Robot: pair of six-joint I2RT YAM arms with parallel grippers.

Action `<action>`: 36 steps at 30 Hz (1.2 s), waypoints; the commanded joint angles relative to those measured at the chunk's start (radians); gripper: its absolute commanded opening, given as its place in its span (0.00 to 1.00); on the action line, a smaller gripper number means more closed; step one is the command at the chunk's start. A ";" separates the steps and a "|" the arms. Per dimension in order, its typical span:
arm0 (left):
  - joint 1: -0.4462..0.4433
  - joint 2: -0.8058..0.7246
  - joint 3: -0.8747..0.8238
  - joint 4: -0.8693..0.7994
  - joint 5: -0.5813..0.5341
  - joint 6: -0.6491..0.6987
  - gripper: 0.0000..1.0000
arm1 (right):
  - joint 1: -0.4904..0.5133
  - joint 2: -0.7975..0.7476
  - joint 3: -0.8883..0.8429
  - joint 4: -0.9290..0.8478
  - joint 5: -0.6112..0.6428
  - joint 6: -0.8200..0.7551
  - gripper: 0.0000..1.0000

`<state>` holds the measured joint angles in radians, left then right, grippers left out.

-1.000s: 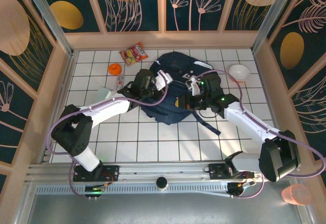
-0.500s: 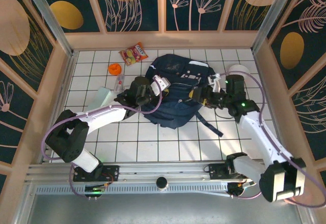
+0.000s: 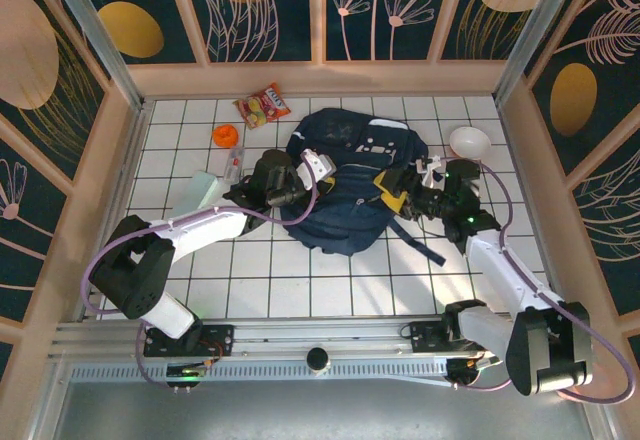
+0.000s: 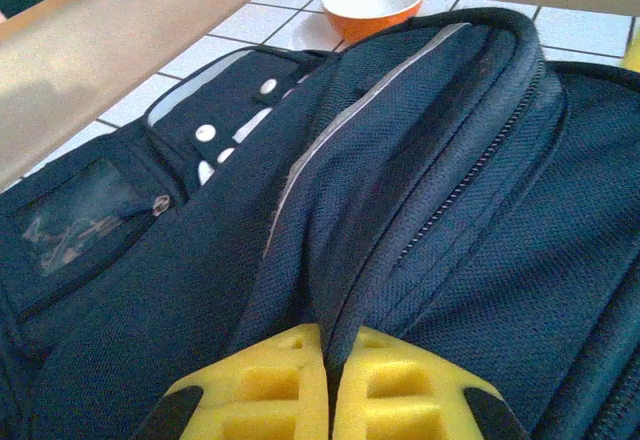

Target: Pack books, pencil case, and school supplies into a backpack

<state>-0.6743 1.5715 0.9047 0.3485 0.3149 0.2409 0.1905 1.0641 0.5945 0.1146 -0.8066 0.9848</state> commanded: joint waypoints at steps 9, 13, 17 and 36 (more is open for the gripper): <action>0.001 -0.022 0.041 0.098 0.132 0.073 0.00 | 0.058 0.103 -0.043 0.348 0.065 0.243 0.72; 0.002 -0.024 0.055 0.047 0.112 0.131 0.00 | 0.090 0.150 -0.058 0.459 0.113 0.328 0.73; 0.001 -0.029 0.062 -0.032 0.100 0.226 0.00 | 0.109 0.193 -0.059 0.494 0.158 0.388 0.60; -0.033 -0.262 -0.005 -0.224 0.002 -0.657 0.39 | 0.271 0.145 -0.073 0.532 0.523 0.459 0.10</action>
<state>-0.6842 1.3350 0.9394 0.1848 0.3420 -0.1669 0.4461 1.2381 0.4923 0.5495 -0.3885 1.4391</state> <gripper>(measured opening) 0.390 0.147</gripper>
